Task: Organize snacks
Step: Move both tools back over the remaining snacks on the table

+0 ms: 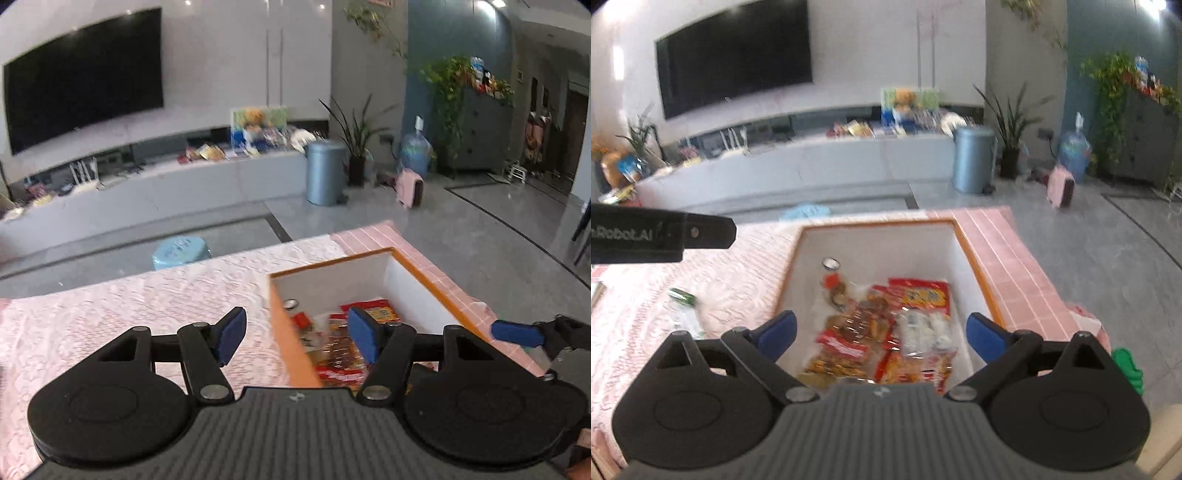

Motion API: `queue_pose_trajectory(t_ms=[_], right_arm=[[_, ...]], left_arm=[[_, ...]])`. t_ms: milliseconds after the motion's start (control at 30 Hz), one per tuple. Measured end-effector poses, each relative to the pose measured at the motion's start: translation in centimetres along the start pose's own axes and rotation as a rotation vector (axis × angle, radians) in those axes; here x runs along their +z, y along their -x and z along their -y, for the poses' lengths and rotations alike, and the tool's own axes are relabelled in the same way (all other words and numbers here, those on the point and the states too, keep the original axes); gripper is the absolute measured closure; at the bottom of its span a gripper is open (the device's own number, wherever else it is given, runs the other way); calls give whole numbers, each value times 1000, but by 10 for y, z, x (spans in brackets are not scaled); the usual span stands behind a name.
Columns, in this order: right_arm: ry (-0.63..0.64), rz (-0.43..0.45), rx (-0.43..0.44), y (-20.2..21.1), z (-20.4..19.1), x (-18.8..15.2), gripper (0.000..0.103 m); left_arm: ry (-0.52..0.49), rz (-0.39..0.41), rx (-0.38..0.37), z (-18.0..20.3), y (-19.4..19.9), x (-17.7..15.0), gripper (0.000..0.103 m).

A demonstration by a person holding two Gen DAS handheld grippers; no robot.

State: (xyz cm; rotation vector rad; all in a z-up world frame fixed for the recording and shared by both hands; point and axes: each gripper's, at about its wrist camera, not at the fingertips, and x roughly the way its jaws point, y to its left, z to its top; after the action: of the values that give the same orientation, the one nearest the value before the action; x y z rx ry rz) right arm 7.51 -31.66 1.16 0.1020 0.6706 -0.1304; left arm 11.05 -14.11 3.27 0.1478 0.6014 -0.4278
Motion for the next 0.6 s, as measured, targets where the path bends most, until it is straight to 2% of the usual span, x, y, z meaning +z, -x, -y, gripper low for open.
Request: queue_pose_trajectory(t_ms=[333, 467, 600], right_arm=[[-25, 135, 90, 43, -45, -32, 5], [17, 155, 100, 49, -73, -48, 5], [49, 139, 142, 49, -97, -57, 5]], left_arm=[[112, -33, 111, -47, 36, -45, 28], [152, -42, 135, -68, 51, -63, 28], [191, -61, 141, -89, 65, -85, 28]])
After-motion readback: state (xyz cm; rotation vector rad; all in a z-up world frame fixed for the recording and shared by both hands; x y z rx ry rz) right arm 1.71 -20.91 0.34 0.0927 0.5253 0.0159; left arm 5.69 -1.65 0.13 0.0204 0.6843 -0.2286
